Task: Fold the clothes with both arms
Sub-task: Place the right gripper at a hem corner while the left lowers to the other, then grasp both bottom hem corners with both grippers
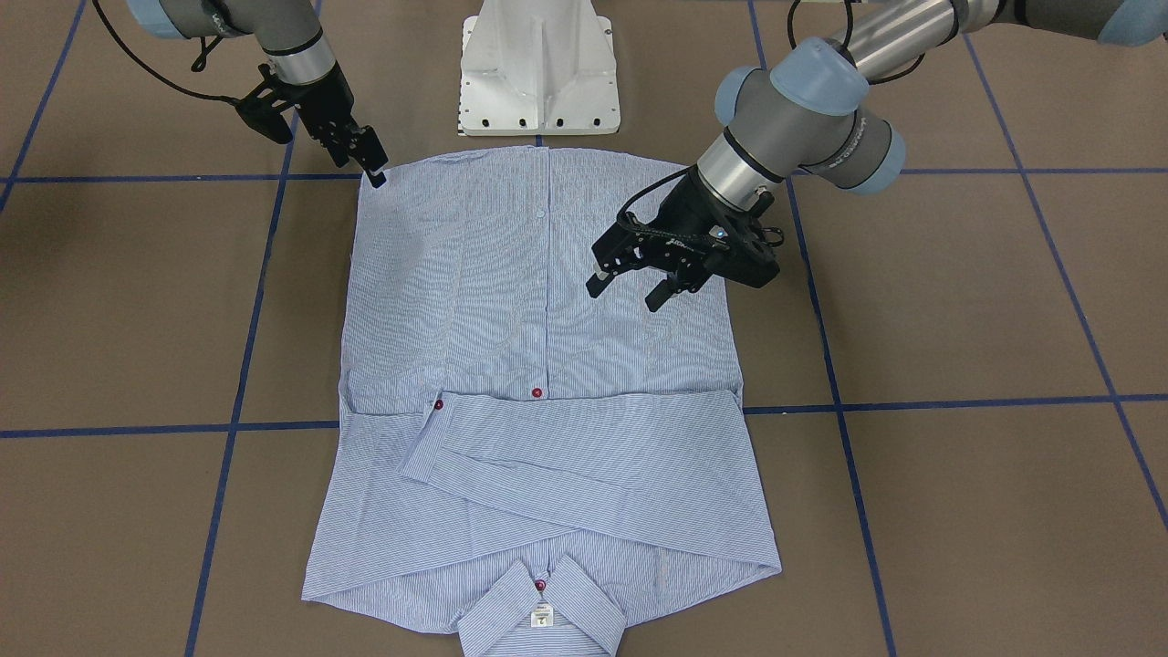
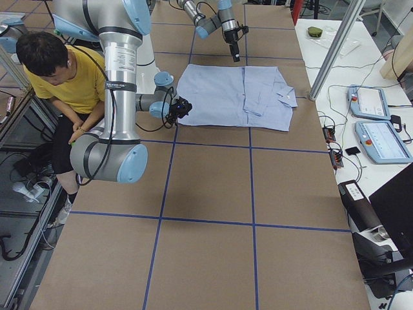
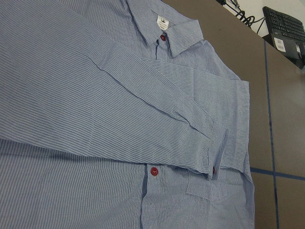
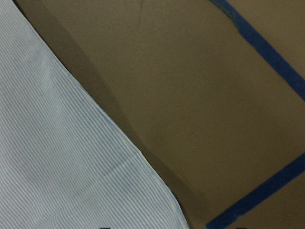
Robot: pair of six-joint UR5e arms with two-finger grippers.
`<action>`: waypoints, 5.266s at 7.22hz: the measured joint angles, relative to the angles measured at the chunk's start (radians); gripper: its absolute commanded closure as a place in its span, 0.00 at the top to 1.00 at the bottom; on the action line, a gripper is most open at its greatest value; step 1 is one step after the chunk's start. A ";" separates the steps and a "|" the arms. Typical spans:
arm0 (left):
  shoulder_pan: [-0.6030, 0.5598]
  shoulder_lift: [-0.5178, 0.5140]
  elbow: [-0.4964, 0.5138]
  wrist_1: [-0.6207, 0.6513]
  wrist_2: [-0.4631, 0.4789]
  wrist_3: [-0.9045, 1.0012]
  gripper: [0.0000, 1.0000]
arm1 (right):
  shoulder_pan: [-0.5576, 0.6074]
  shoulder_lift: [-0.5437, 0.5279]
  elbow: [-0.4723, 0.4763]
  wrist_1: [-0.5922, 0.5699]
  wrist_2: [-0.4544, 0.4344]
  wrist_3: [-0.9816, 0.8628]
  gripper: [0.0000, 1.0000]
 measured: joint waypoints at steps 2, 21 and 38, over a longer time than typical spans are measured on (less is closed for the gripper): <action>0.002 0.001 0.000 -0.003 0.000 0.000 0.98 | -0.016 0.003 -0.006 0.000 0.004 0.017 0.77; 0.478 0.407 -0.484 0.636 0.449 -0.199 0.78 | 0.013 0.000 0.023 0.000 0.004 0.043 0.00; 0.520 0.436 -0.439 0.624 0.371 -0.236 0.29 | 0.009 0.003 0.013 0.000 0.000 0.044 0.00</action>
